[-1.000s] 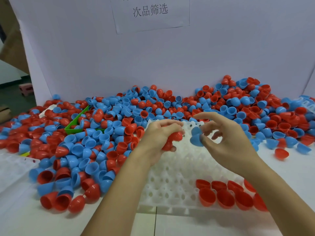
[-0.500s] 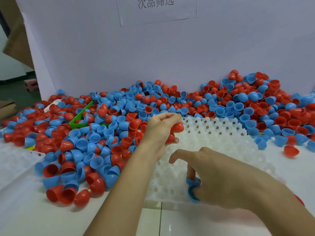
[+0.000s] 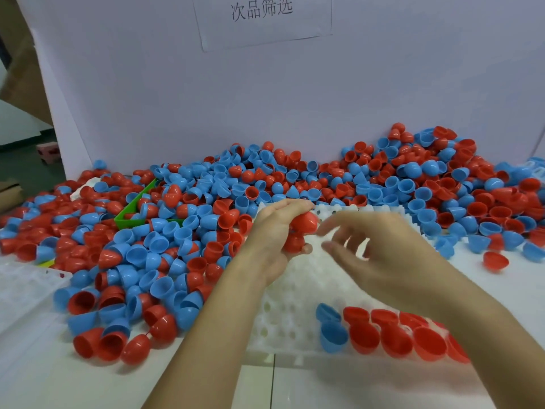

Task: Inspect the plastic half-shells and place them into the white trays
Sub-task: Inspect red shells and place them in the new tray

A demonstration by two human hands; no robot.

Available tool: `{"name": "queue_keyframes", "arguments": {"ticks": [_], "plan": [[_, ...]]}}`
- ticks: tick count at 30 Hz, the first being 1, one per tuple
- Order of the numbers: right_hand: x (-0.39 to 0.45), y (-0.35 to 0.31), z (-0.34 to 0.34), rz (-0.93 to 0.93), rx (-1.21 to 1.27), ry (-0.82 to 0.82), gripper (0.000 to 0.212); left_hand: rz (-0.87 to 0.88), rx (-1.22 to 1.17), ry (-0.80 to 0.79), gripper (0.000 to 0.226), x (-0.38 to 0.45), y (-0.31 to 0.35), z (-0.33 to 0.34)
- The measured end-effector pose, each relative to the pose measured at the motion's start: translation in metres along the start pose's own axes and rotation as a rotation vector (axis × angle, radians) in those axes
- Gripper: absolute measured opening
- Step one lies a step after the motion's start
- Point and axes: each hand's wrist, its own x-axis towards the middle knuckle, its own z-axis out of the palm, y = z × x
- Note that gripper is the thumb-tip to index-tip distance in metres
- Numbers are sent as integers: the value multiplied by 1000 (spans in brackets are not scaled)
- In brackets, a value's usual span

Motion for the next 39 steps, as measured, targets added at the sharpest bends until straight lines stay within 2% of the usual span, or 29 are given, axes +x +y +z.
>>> {"name": "queue_keyframes", "arguments": {"ticks": [2, 4, 7, 12, 14, 17, 21, 23, 25, 28, 30, 34, 39], "plan": [[4, 6, 4, 43, 84, 190, 17, 8, 61, -63, 14, -2, -1, 2], [6, 10, 9, 68, 106, 236, 21, 7, 113, -131, 21, -4, -1, 6], [6, 14, 12, 92, 130, 225, 26, -16, 171, -150, 27, -7, -3, 12], [7, 15, 13, 102, 158, 109, 13, 8, 198, -92, 21, -7, -6, 16], [7, 15, 13, 106, 161, 92, 19, 34, 178, -97, 17, -7, -6, 15], [7, 17, 9, 141, 173, 107, 23, 44, 159, -69, 11, -6, -5, 13], [9, 21, 4, 194, 237, 134, 21, 9, 144, 54, 19, -4, -6, 11], [9, 21, 2, 209, 287, 203, 21, -5, 124, 83, 19, -3, -6, 10], [10, 20, 2, 210, 301, 310, 19, -16, 142, 74, 17, -4, -4, 10], [10, 21, 5, 184, 232, 390, 13, -56, 191, 42, 29, -5, -2, 12], [10, 20, 7, 155, 212, 360, 11, -71, 203, 10, 35, -6, -2, 12], [7, 19, 8, 81, 199, 247, 14, -46, 210, -30, 32, -6, -2, 10], [8, 24, 7, 73, 198, 296, 22, 8, 187, -99, 27, -7, -2, 7]]}}
